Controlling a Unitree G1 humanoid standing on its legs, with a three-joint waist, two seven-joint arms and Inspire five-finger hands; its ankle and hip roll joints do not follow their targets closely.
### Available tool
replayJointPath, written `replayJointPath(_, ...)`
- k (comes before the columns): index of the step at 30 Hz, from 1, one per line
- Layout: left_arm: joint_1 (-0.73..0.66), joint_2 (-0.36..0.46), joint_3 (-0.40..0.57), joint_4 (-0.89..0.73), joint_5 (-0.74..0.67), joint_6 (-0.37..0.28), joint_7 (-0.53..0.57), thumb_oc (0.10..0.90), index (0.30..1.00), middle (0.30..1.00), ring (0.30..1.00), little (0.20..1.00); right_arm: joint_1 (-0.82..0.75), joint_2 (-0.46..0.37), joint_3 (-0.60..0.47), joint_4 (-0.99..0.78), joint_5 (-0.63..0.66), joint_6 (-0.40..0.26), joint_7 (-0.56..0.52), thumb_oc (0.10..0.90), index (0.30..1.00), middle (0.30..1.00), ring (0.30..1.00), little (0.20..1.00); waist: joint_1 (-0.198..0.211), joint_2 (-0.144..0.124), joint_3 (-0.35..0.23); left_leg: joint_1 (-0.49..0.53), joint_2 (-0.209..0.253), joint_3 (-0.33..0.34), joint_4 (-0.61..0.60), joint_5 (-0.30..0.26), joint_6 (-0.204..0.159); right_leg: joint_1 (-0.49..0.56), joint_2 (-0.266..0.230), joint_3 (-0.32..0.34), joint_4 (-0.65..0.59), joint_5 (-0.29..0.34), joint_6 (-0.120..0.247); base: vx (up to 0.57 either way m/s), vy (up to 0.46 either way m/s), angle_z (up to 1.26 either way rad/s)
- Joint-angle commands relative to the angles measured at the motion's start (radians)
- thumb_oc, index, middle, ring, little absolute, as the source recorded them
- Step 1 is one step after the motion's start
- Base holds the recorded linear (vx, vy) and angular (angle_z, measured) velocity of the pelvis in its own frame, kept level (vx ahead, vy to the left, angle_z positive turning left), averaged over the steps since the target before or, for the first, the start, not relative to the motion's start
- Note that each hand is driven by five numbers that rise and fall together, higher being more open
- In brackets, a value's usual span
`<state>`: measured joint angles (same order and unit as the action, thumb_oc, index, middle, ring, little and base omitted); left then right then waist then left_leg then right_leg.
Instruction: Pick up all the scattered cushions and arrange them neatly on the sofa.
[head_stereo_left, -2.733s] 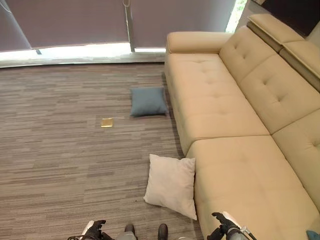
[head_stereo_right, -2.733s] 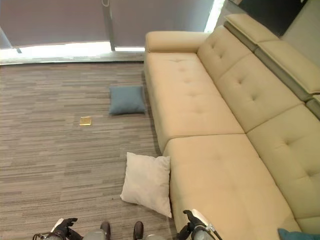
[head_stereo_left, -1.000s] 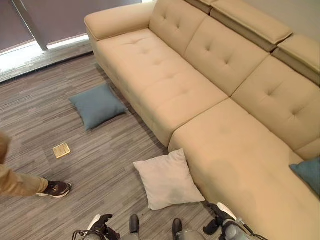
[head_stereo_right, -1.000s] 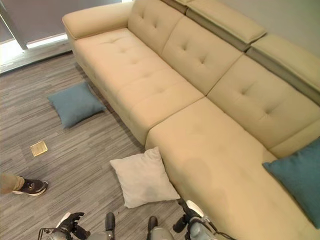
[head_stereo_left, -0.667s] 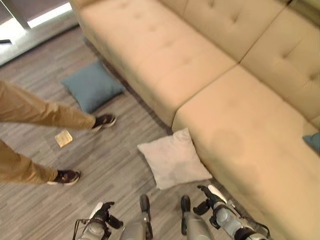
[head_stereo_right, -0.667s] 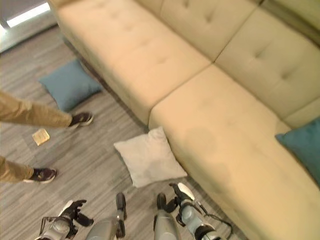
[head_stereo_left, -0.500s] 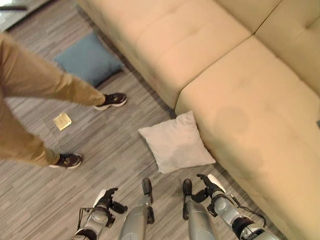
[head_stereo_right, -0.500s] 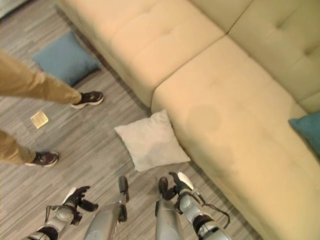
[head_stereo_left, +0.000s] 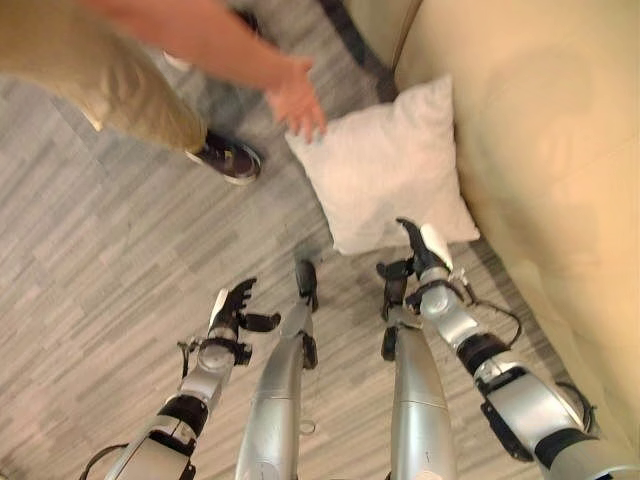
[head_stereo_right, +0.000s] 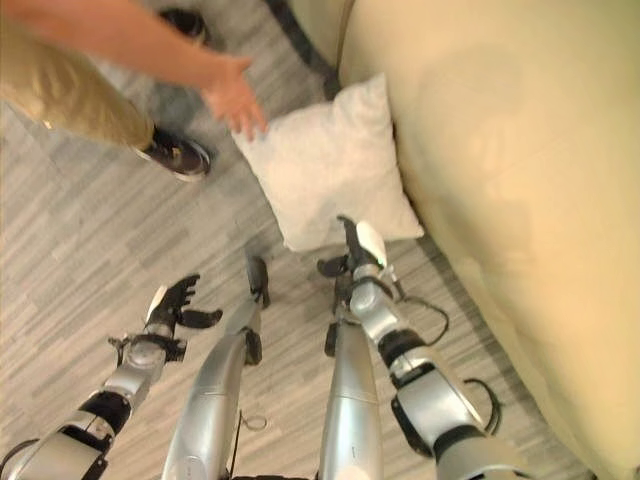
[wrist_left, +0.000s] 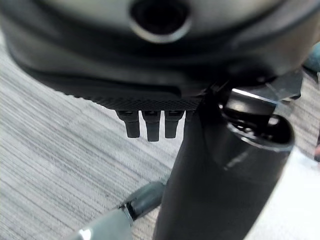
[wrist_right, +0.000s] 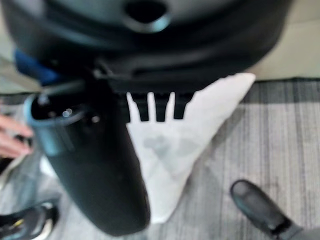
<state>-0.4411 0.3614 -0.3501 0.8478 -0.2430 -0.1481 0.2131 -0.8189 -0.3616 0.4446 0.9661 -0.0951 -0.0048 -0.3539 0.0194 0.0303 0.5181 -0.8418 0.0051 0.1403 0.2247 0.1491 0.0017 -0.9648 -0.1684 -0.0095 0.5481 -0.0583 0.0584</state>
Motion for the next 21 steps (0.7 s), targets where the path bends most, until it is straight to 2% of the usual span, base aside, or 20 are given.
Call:
replayJointPath(1, 0.086, 0.043, 0.000, -0.034, -0.040, -0.042, 0.044, 0.800, 0.900, 0.900, 0.900, 0.900, 0.083, -0.027, 0.009, -0.070, 0.024, -0.025, -0.068, 0.800, 0.900, 0.900, 0.900, 0.900, 0.006, 0.000, -0.088, -0.081, -0.012, -0.050, 0.053, -0.115, -0.023, -0.032, -0.015, 0.003, -0.138, 0.065, 0.044, 0.00, -0.052, 0.02)
replayJointPath(8, 0.089, 0.062, -0.016, -0.112, -0.054, -0.051, 0.043, 0.800, 0.900, 0.900, 0.900, 0.900, -0.022, -0.084, -0.028, -0.047, 0.060, -0.028, -0.114, 0.800, 0.900, 0.900, 0.900, 0.900, 0.023, 0.012, -0.089, -0.153, -0.010, -0.055, 0.020, -0.087, -0.035, -0.121, -0.012, -0.005, -0.121, 0.061, 0.050, 0.01, -0.025, 0.02)
replayJointPath(15, 0.083, 0.063, -0.044, -0.127, -0.059, -0.060, 0.038, 0.800, 0.900, 0.900, 0.900, 0.900, -0.113, -0.128, -0.044, 0.016, 0.114, -0.040, -0.135, 0.800, 0.900, 0.900, 0.900, 0.900, 0.047, 0.027, -0.105, -0.164, -0.016, -0.063, -0.037, -0.058, -0.039, -0.150, -0.008, -0.009, -0.127, 0.058, 0.058, 0.01, -0.010, 0.02)
replayJointPath(21, 0.077, 0.054, -0.055, -0.129, -0.057, -0.061, 0.039, 0.800, 0.900, 0.900, 0.900, 0.900, -0.116, -0.133, -0.048, 0.010, 0.128, -0.050, -0.142, 0.800, 0.900, 0.900, 0.900, 0.900, 0.053, 0.028, -0.117, -0.166, -0.020, -0.067, -0.060, -0.045, -0.043, -0.156, -0.006, -0.014, -0.131, 0.056, 0.059, 0.00, 0.000, 0.00)
